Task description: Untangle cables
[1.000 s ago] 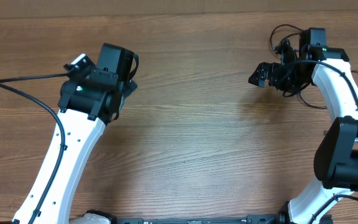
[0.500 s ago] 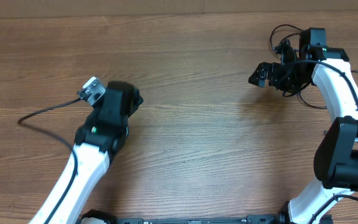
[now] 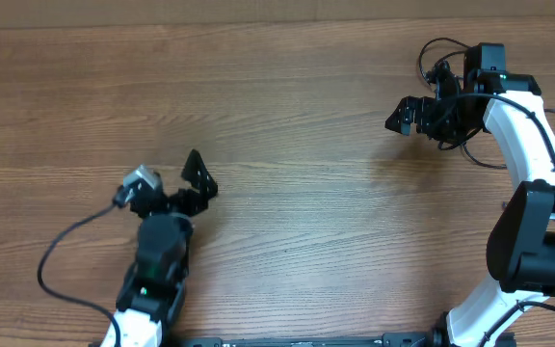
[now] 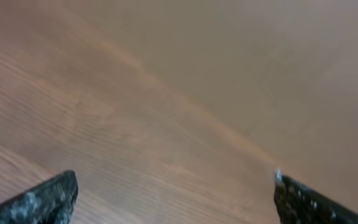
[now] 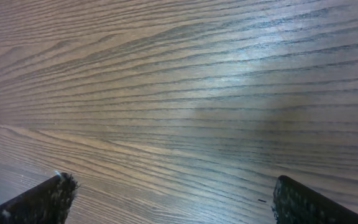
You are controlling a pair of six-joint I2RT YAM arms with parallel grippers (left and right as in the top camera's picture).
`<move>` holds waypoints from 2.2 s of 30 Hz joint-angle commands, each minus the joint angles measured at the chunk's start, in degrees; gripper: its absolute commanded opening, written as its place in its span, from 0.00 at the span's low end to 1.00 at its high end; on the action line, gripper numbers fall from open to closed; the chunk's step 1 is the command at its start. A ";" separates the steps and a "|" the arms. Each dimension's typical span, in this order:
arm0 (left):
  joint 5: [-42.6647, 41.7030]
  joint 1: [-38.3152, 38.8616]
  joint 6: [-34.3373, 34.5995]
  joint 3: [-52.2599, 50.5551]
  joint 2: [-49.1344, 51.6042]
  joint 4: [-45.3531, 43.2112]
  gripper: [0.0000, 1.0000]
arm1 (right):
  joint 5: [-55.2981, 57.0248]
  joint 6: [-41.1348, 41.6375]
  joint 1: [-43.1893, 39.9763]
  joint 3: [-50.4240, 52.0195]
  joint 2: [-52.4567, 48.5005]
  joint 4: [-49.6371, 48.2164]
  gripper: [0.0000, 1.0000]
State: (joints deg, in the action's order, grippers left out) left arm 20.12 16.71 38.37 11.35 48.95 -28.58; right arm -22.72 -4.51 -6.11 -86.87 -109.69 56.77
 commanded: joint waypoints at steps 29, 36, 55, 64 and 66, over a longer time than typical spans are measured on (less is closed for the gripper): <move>-21.90 -16.02 -21.75 -11.08 -36.96 30.69 1.00 | -0.68 0.02 0.04 -0.85 0.04 -0.09 1.00; -25.07 -18.67 -24.04 -11.08 -42.29 32.83 1.00 | -0.68 0.02 0.04 -0.85 0.04 -0.09 1.00; -24.37 -19.37 -31.32 -11.08 -48.78 32.85 1.00 | -0.68 0.02 0.04 -0.85 0.04 -0.09 1.00; -24.22 -19.37 -37.31 -11.08 -48.78 32.79 1.00 | -0.68 0.02 0.04 -0.85 0.04 -0.09 1.00; -24.22 -19.37 -37.31 -11.08 -48.78 32.79 1.00 | -0.68 0.02 0.04 -0.85 0.04 -0.09 1.00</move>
State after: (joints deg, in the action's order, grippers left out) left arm -4.08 -2.31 2.74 0.51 0.86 4.08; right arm -22.74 -4.51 -6.11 -86.87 -109.69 56.75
